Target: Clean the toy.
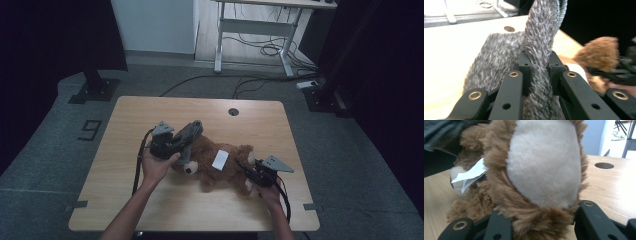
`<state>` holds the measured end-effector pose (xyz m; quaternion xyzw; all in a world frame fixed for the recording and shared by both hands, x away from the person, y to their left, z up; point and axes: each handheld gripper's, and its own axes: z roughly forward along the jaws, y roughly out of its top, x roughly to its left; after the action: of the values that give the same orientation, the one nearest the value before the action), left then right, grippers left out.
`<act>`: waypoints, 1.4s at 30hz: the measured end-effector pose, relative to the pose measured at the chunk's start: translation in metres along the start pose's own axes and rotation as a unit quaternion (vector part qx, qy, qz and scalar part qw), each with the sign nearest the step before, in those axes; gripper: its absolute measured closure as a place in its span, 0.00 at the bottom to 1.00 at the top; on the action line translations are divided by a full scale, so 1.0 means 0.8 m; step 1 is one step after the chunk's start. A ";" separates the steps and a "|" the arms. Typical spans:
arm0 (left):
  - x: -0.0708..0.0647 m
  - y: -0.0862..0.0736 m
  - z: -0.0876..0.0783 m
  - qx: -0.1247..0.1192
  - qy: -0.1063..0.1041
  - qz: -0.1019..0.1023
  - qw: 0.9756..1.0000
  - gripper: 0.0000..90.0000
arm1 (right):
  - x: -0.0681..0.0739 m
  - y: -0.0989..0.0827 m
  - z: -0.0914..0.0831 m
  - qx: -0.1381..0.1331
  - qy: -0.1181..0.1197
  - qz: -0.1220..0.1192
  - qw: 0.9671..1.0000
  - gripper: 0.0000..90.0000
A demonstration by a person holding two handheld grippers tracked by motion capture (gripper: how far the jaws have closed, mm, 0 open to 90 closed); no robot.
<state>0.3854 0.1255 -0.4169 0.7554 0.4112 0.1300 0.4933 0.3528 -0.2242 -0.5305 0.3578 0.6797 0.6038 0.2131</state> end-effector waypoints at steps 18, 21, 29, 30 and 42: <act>0.058 -0.059 -0.010 0.032 0.008 -0.071 0.997 0.86 | 0.001 0.000 0.000 -0.001 -0.002 -0.001 1.000 0.70; 0.060 -0.069 -0.019 0.040 0.026 -0.056 0.997 0.85 | 0.000 0.000 0.000 0.001 -0.002 -0.001 1.000 0.70; 0.070 -0.092 -0.031 0.049 0.030 -0.070 0.996 0.85 | 0.000 0.000 0.000 0.001 -0.004 -0.001 1.000 0.70; 0.067 -0.088 -0.034 0.044 0.031 -0.068 0.996 0.85 | 0.000 0.000 0.000 0.001 -0.004 -0.001 1.000 0.70; 0.010 0.007 0.011 0.023 0.002 -0.008 1.000 0.84 | 0.000 0.001 -0.003 0.000 -0.003 -0.007 1.000 0.70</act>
<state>0.3983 0.1252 -0.4184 0.7626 0.4214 0.1182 0.4763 0.3512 -0.2255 -0.5292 0.3548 0.6815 0.6015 0.2188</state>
